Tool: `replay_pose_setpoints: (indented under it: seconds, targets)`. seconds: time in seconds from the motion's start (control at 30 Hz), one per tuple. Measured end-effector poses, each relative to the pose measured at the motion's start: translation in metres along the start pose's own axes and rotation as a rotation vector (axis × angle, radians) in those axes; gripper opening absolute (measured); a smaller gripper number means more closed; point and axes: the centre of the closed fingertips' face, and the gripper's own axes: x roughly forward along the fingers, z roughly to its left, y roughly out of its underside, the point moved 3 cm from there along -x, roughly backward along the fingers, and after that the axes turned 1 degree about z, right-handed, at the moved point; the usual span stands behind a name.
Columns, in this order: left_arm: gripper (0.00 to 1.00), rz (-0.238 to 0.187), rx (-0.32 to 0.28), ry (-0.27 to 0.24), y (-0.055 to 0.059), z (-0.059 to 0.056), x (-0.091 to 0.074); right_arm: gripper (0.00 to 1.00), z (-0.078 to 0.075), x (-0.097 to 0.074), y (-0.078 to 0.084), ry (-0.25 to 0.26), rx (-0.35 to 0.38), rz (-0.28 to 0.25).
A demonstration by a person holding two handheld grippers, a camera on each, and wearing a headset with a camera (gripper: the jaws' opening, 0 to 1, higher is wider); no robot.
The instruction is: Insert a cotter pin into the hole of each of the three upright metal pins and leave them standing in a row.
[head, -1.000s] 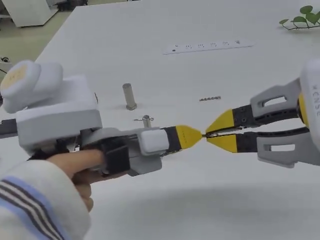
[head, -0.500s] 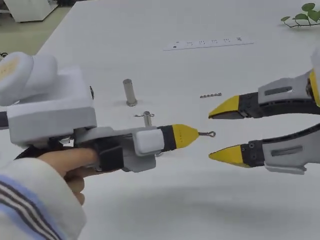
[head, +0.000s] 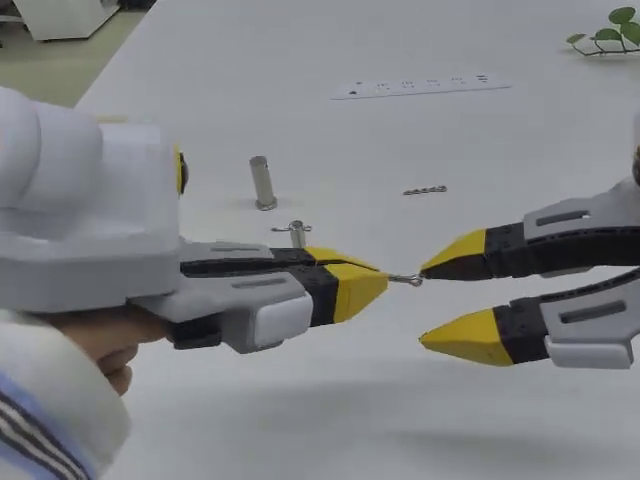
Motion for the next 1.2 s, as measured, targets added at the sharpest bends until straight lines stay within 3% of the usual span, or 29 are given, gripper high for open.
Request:
replay_pose_setpoints:
  seconds: [0.2, 0.3, 0.5, 0.7, 0.8, 0.97, 1.1, 1.2]
  targets:
    - [0.0, 0.044, 0.144, 0.038, 0.003, -0.002, 0.001, 0.24, 0.002, -0.001, 0.001, -0.017, 0.022, -0.006]
    - [0.0, 0.037, 0.151, 0.051, 0.002, -0.003, 0.0, 0.2, 0.004, 0.0, 0.001, -0.023, 0.027, -0.008]
    - [0.0, 0.052, 0.235, 0.114, 0.004, -0.011, -0.001, 0.16, 0.009, 0.002, 0.003, -0.053, 0.06, -0.014]
    - [0.0, 0.058, 0.261, 0.153, 0.002, -0.016, -0.001, 0.1, 0.013, 0.001, 0.003, -0.076, 0.054, -0.021]
    - [0.0, 0.086, 0.276, 0.173, 0.007, -0.017, 0.001, 0.08, 0.015, 0.001, 0.002, -0.086, 0.052, -0.026]
    - [0.0, 0.094, 0.277, 0.2, 0.009, -0.02, 0.002, 0.06, 0.019, 0.001, 0.005, -0.109, 0.031, -0.004]
    - [0.0, 0.131, 0.295, 0.216, 0.014, -0.022, 0.005, 0.05, 0.022, 0.001, 0.006, -0.122, 0.005, 0.017]
    - [0.0, 0.186, 0.33, 0.22, 0.024, -0.02, 0.006, 0.05, 0.023, 0.0, 0.007, -0.13, -0.01, 0.037]
